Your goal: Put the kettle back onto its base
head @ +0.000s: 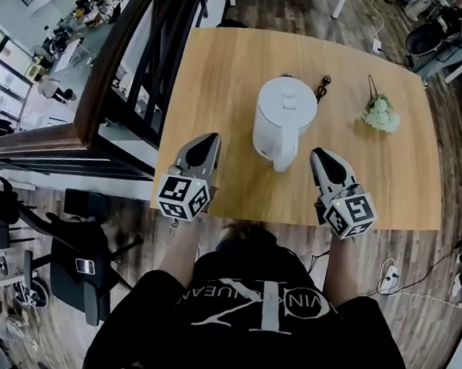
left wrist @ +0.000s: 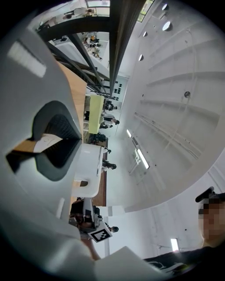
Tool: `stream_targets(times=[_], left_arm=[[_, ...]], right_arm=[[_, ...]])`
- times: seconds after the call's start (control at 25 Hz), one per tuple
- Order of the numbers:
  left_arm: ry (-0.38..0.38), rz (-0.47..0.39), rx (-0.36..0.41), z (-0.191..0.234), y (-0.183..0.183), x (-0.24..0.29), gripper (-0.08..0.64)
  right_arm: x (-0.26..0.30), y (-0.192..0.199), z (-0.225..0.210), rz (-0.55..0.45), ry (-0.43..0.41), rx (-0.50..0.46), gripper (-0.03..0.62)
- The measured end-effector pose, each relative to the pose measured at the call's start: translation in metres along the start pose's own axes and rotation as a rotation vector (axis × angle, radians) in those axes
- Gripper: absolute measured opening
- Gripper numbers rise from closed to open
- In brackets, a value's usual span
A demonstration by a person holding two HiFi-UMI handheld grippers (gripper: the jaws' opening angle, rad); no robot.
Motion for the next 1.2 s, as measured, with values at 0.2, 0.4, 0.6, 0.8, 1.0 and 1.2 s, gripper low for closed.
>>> stream_targets(times=[0.2,0.4,0.6,0.8,1.0,1.2], left_arm=[[-0.014,-0.025,0.013,0.002,-0.005,-0.003,0.012],[-0.022,-0.038,0.028,0.002,-0.008,-0.001,0.012],[-0.03,-0.058,0.046,0.003,-0.015,0.001,0.012],[-0.047,-0.084,0.057,0.004,-0.021,0.001,0.011],[-0.048,-0.107,0.073,0.004,-0.027,0.005,0.012],[-0.048,-0.121,0.083,0.004,-0.033,0.012,0.012]], right_arm=[[0.002,-0.003,0.0,-0.011,0.016,-0.002,0.037],[0.003,-0.005,-0.005,-0.03,0.047,0.007,0.037],[0.002,-0.009,-0.01,-0.056,0.07,0.026,0.037],[0.002,-0.014,-0.013,-0.079,0.08,0.02,0.037],[0.002,-0.015,-0.016,-0.082,0.084,0.019,0.037],[0.004,-0.017,-0.021,-0.094,0.089,0.025,0.037]])
Point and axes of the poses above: the fingertips, and each gripper's own axes: x forward along the fingers, z to its left, y out of its underside, the point moved 10 cm from there along -x, backward along the fingers, and after that the axes turned 9 degrees about z, right-handed, at the moved point
